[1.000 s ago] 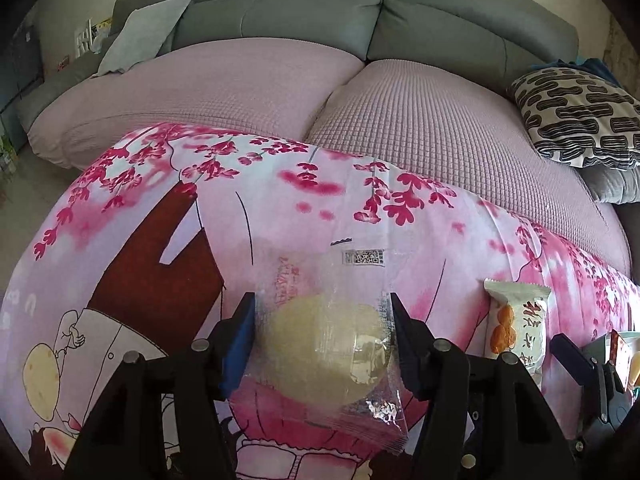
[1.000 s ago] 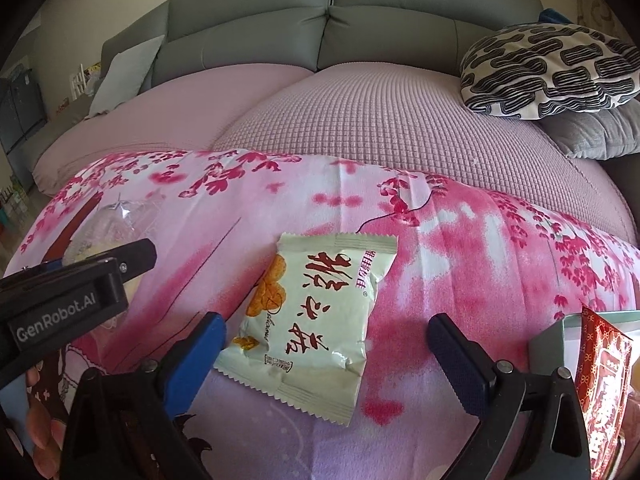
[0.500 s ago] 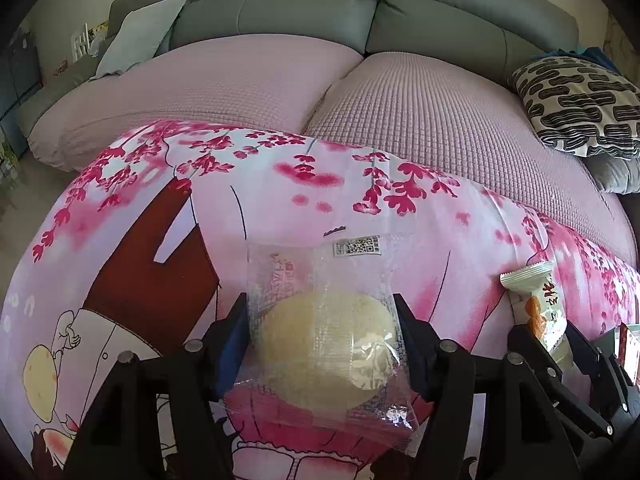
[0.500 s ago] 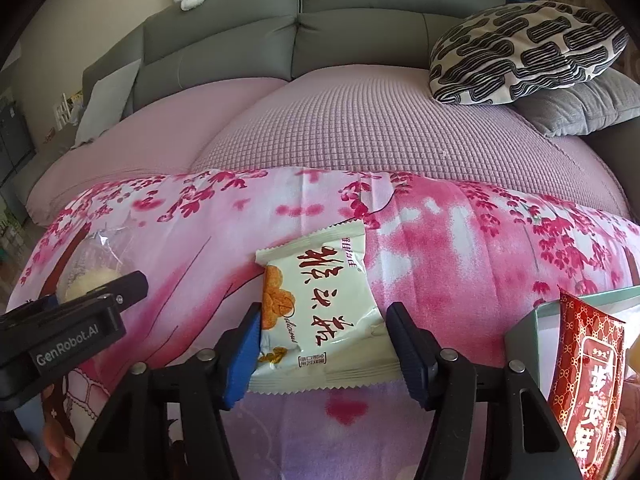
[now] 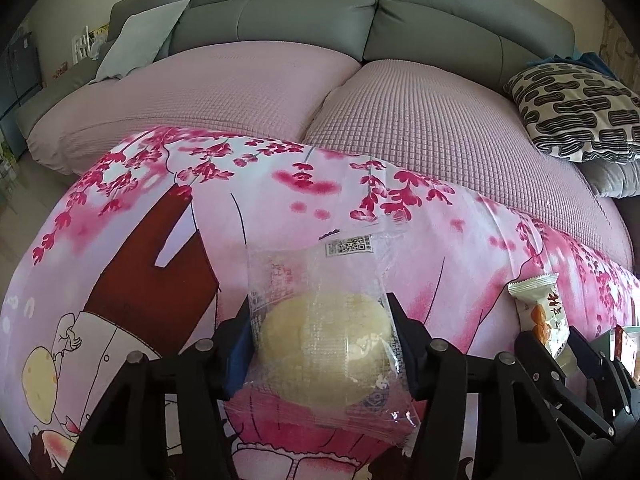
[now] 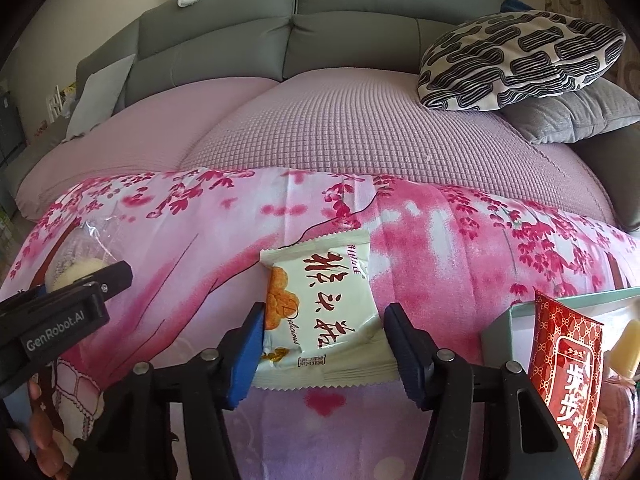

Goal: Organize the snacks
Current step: 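Lift the cream bun and pastry pack with both grippers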

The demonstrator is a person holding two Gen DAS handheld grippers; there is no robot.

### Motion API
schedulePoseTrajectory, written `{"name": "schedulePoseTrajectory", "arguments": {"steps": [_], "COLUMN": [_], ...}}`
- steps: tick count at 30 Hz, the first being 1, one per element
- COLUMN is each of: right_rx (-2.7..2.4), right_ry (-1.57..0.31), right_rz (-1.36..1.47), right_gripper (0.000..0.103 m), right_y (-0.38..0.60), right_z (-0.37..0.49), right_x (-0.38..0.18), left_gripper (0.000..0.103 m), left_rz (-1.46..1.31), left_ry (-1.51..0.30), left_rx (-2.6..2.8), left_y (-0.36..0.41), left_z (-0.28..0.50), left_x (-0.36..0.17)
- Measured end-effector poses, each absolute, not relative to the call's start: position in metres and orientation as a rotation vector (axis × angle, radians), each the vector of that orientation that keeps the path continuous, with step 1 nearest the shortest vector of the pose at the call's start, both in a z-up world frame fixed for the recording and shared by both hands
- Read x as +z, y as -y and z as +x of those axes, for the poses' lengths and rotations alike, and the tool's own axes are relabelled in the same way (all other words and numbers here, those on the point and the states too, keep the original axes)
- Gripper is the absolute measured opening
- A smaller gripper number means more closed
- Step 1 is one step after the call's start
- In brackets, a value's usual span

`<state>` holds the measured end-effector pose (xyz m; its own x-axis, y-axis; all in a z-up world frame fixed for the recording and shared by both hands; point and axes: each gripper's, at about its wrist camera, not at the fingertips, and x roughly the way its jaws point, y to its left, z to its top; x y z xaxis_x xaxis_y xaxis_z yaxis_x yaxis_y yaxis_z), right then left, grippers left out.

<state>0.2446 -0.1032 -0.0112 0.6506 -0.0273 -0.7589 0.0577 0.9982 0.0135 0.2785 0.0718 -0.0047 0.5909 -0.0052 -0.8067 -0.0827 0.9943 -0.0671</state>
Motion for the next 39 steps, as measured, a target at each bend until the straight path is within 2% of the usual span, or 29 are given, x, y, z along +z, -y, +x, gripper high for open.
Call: {"name": "schedulePoseTrajectory", "arguments": {"steps": [14,16,23,28,29,30,32,39], "right_rx": [-0.064,-0.057,-0.046,-0.05,-0.051,-0.052,-0.049,-0.074], "right_ry": [-0.841,-0.834,-0.842,-0.828,-0.827,-0.829,-0.831,-0.855], "right_rz": [0.024,0.024,0.019,0.065,0.07,0.074,0.084,0.084], "right_gripper": [0.056,0.032,0.03,0.033,0.037,0.048,0.062,0.063], "right_y": [0.106,0.106,0.106,0.114,0.115,0.116,0.117,0.122], "right_z": [0.234,0.232,0.232,0.233,0.233,0.233,0.235,0.237], "right_x": [0.009,0.013,0.013,0.013,0.013,0.012,0.009,0.002], "left_gripper": [0.059,0.059,0.059,0.059,0.059,0.059,0.059,0.059], "left_rz": [-0.128,-0.128,-0.117,-0.122,-0.124,-0.126,-0.132,-0.142], "left_ry": [-0.863,-0.851,-0.839,-0.87,-0.873,-0.876,-0.881,-0.892], "left_rx": [0.005,0.0,-0.007,-0.006,-0.005,-0.003,-0.001,-0.003], "left_y": [-0.071,-0.07,-0.067,-0.068,-0.069,-0.069,-0.071,-0.072], "left_z": [0.267,0.265,0.262,0.266,0.266,0.267,0.267,0.268], "left_x": [0.025,0.029,0.035,0.026,0.026,0.025,0.023,0.02]}}
